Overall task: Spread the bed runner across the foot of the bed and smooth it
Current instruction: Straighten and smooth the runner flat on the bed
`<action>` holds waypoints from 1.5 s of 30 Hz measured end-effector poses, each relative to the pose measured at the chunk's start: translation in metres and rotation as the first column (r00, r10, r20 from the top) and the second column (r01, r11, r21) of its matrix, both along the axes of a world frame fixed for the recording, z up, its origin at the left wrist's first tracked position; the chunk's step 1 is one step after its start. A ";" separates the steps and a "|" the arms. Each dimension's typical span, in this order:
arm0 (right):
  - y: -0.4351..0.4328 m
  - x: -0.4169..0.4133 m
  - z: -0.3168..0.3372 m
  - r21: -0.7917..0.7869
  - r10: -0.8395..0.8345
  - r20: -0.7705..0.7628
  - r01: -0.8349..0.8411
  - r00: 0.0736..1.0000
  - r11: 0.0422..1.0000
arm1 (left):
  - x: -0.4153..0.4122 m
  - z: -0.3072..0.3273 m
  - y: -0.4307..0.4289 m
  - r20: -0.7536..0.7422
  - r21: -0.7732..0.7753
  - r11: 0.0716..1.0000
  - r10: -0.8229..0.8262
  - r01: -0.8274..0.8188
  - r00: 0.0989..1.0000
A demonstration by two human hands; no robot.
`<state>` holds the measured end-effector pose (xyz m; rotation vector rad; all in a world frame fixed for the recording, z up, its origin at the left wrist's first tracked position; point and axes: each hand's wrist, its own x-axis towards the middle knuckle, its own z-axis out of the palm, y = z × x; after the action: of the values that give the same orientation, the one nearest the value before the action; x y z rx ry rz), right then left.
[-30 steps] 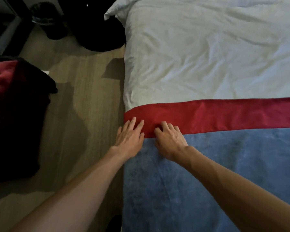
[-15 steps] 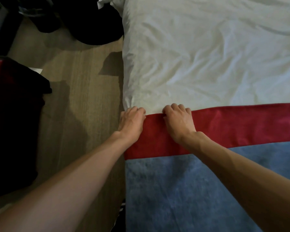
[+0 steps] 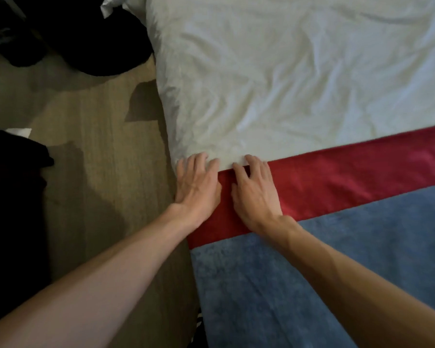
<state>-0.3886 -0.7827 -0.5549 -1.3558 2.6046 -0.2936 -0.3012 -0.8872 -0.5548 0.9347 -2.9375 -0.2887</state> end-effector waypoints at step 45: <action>0.237 0.241 0.013 0.036 -0.954 0.092 0.959 -0.285 -0.283 | -0.011 -0.002 0.059 0.120 0.103 0.629 -0.777 0.771 0.618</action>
<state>-0.1479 -0.5454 -0.5417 1.3538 2.7737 -0.5560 -0.3121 -0.8281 -0.5566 -0.4336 -3.2966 -0.3020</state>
